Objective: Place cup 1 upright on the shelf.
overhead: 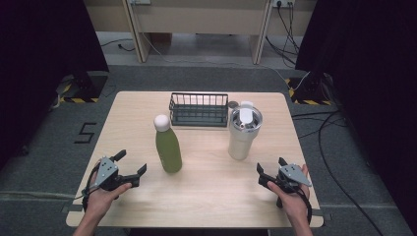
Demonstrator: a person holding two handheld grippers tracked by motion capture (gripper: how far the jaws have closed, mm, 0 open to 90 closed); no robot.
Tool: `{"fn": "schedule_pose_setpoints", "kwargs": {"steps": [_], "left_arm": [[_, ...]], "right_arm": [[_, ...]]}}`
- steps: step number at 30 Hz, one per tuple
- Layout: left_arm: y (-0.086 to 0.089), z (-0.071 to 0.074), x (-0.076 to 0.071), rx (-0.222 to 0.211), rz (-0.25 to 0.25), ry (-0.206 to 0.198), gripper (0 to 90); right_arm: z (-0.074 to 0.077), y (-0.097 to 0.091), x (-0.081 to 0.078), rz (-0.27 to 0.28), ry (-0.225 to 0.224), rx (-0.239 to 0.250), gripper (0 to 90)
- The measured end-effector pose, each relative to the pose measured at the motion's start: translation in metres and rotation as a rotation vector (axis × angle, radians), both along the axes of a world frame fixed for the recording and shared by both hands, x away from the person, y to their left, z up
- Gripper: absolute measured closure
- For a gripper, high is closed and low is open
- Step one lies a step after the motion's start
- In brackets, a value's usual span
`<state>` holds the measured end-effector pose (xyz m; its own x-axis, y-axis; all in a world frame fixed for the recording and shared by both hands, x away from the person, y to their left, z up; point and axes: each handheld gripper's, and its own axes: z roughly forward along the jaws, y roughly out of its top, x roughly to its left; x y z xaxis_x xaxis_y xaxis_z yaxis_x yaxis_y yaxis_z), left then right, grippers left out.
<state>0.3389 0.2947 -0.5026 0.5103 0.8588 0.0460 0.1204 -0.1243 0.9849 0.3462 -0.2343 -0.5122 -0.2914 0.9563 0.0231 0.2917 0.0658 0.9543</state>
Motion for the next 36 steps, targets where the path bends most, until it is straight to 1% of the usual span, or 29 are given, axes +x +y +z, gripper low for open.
{"fn": "schedule_pose_setpoints", "kwargs": {"steps": [1, 2, 3, 6, 9, 13, 14, 18, 19, 20, 21, 24, 26, 29, 30, 32, 34, 35, 36], "left_arm": [[-0.001, 0.000, 0.000, -0.002, -0.007, -0.001, 5.3], [-0.002, 0.001, 0.000, 0.004, -0.007, -0.006, 5.3], [-0.003, 0.001, 0.000, -0.003, -0.020, -0.002, 5.3], [-0.008, 0.002, 0.001, -0.012, -0.038, -0.003, 5.2], [-0.011, 0.002, 0.001, -0.006, -0.052, -0.002, 5.1], [-0.013, 0.002, 0.002, -0.005, -0.057, -0.001, 5.0], [-0.013, 0.001, 0.002, -0.008, -0.052, 0.000, 5.0], [-0.011, 0.001, 0.002, -0.010, -0.048, 0.000, 4.9], [-0.011, 0.001, 0.002, -0.010, -0.047, 0.001, 4.9], [-0.011, 0.001, 0.002, -0.008, -0.048, 0.002, 4.9], [-0.011, 0.000, 0.002, -0.007, -0.048, 0.005, 4.9], [-0.011, -0.001, 0.002, -0.004, -0.052, 0.005, 4.9], [-0.011, -0.001, 0.002, -0.002, -0.052, 0.006, 4.7], [-0.011, -0.001, 0.003, -0.001, -0.051, 0.008, 4.6], [-0.011, -0.001, 0.003, 0.000, -0.050, 0.009, 4.5], [-0.011, -0.001, 0.003, 0.001, -0.051, 0.010, 4.4], [-0.012, -0.001, 0.002, 0.002, -0.052, 0.010, 4.3], [-0.012, -0.001, 0.002, 0.002, -0.052, 0.010, 4.1], [-0.011, -0.001, 0.003, 0.003, -0.051, 0.010, 4.1]], "right_arm": [[0.000, 0.000, 0.000, -0.002, 0.002, 0.000, 13.3], [0.000, 0.000, 0.000, -0.002, 0.002, 0.000, 13.3], [0.000, -0.001, 0.000, -0.004, 0.000, -0.004, 13.4], [0.000, -0.001, 0.001, -0.010, 0.004, 0.000, 13.4], [0.000, -0.001, 0.001, -0.013, 0.004, 0.001, 13.5], [0.000, -0.001, 0.002, -0.011, 0.007, 0.006, 14.0], [0.001, 0.000, 0.002, 0.003, 0.002, 0.005, 14.4], [0.004, 0.002, 0.002, 0.021, -0.010, -0.008, 13.5], [0.006, 0.004, 0.003, 0.037, -0.011, -0.015, 9.9], [0.006, 0.004, 0.003, 0.037, -0.011, -0.015, 9.9], [0.010, 0.008, 0.003, 0.059, -0.015, -0.025, 6.2], [0.012, 0.011, 0.005, 0.070, -0.022, -0.039, 4.7], [0.014, 0.016, 0.009, 0.095, -0.028, -0.045, 3.5], [0.017, 0.020, 0.013, 0.103, -0.032, -0.045, 3.0], [0.020, 0.023, 0.019, 0.111, -0.042, -0.043, 2.8], [0.021, 0.024, 0.021, 0.113, -0.044, -0.042, 2.7], [0.022, 0.028, 0.027, 0.115, -0.045, -0.040, 2.5], [0.023, 0.033, 0.033, 0.124, -0.044, -0.037, 2.1], [0.023, 0.035, 0.036, 0.127, -0.047, -0.040, 2.1]]}}
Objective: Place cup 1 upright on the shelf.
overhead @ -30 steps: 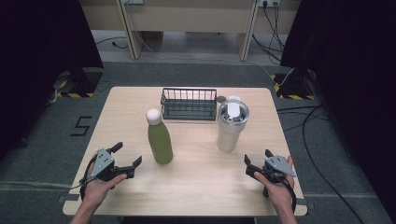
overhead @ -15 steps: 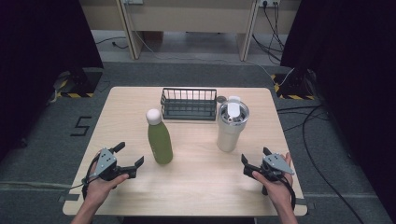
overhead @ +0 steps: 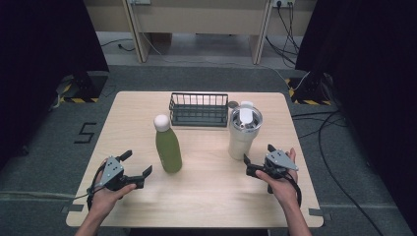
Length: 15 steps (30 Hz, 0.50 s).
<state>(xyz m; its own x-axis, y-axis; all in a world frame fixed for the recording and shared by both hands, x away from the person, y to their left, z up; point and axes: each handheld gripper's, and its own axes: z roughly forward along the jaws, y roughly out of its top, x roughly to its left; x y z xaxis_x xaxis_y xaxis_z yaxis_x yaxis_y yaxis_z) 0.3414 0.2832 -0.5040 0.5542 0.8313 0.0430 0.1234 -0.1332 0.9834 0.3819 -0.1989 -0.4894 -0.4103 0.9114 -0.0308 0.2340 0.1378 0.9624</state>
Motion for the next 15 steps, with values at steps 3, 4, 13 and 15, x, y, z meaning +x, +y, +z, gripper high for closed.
{"fn": "schedule_pose_setpoints", "kwargs": {"steps": [3, 4, 13, 15], "left_arm": [[0.000, -0.001, 0.000, -0.002, 0.001, 0.002, 4.0], [0.000, -0.001, 0.000, -0.003, 0.001, 0.004, 4.0], [0.000, -0.001, 0.000, -0.004, 0.000, 0.002, 3.9], [0.000, -0.001, 0.000, -0.002, -0.001, 0.002, 3.9]], "right_arm": [[0.001, 0.007, 0.006, 0.014, 0.000, 0.007, 2.0], [0.002, 0.009, 0.009, 0.018, -0.003, 0.009, 2.0], [0.008, 0.023, 0.031, 0.029, -0.012, 0.025, 2.5], [0.008, 0.026, 0.035, 0.031, -0.012, 0.029, 3.1]]}}
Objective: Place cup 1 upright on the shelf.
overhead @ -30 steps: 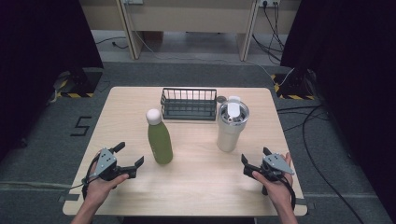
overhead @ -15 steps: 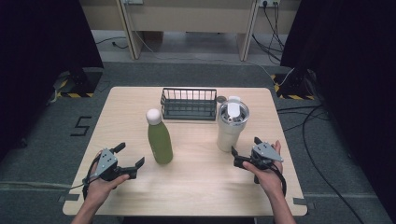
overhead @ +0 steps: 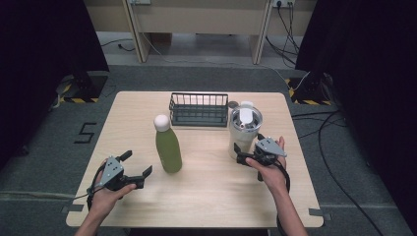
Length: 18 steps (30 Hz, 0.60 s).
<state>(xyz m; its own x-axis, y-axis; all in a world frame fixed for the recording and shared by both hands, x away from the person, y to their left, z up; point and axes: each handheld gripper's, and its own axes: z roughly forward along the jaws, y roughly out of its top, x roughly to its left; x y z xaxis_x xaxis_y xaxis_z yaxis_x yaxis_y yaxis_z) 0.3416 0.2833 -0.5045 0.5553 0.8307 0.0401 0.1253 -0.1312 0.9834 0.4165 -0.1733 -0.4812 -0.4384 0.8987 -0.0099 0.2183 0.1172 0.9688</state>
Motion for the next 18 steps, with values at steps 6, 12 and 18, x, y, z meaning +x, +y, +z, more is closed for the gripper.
{"fn": "schedule_pose_setpoints", "kwargs": {"steps": [6, 12, 18], "left_arm": [[0.000, 0.000, 0.000, -0.002, -0.004, 0.001, 3.9], [0.000, 0.000, 0.000, -0.001, -0.007, 0.001, 3.9], [-0.001, -0.001, 0.000, 0.002, -0.017, 0.002, 4.0]], "right_arm": [[-0.003, 0.007, 0.010, 0.004, 0.003, 0.006, 6.5], [-0.006, 0.009, 0.018, 0.001, 0.001, 0.021, 7.9], [-0.008, 0.011, 0.025, 0.014, -0.007, 0.038, 7.0]]}}
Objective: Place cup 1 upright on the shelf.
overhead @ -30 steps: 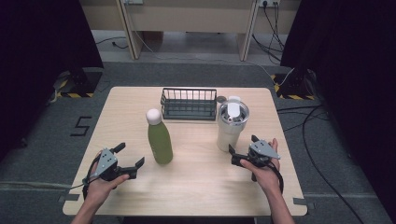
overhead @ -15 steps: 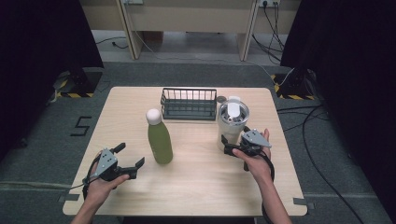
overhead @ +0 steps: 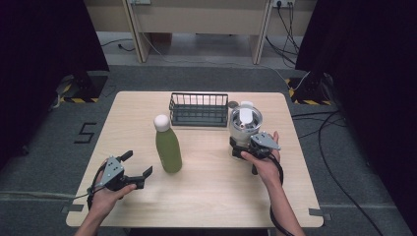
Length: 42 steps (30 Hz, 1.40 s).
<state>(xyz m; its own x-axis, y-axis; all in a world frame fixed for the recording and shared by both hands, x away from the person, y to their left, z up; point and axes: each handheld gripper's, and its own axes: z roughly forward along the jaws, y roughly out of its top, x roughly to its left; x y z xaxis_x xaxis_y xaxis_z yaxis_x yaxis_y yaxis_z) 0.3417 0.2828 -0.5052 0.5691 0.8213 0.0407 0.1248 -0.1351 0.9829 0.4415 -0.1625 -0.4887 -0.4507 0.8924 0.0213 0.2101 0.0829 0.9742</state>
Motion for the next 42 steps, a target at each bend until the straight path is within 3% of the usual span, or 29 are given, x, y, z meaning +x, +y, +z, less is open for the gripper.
{"fn": "schedule_pose_setpoints", "kwargs": {"steps": [4, 12, 23, 42], "left_arm": [[-0.001, 0.000, 0.000, -0.001, -0.002, -0.001, 4.1], [-0.001, 0.000, 0.000, 0.002, -0.012, -0.003, 4.7], [-0.002, 0.001, 0.000, -0.003, -0.021, -0.004, 5.2], [0.000, 0.000, 0.000, -0.011, -0.020, -0.002, 5.4]], "right_arm": [[-0.004, 0.001, 0.004, 0.003, -0.004, 0.017, 7.7], [-0.005, 0.001, 0.006, 0.015, -0.019, -0.014, 9.3], [-0.004, -0.001, 0.008, 0.030, -0.024, -0.013, 9.7], [-0.001, -0.001, 0.011, 0.020, -0.006, 0.000, 9.8]]}}
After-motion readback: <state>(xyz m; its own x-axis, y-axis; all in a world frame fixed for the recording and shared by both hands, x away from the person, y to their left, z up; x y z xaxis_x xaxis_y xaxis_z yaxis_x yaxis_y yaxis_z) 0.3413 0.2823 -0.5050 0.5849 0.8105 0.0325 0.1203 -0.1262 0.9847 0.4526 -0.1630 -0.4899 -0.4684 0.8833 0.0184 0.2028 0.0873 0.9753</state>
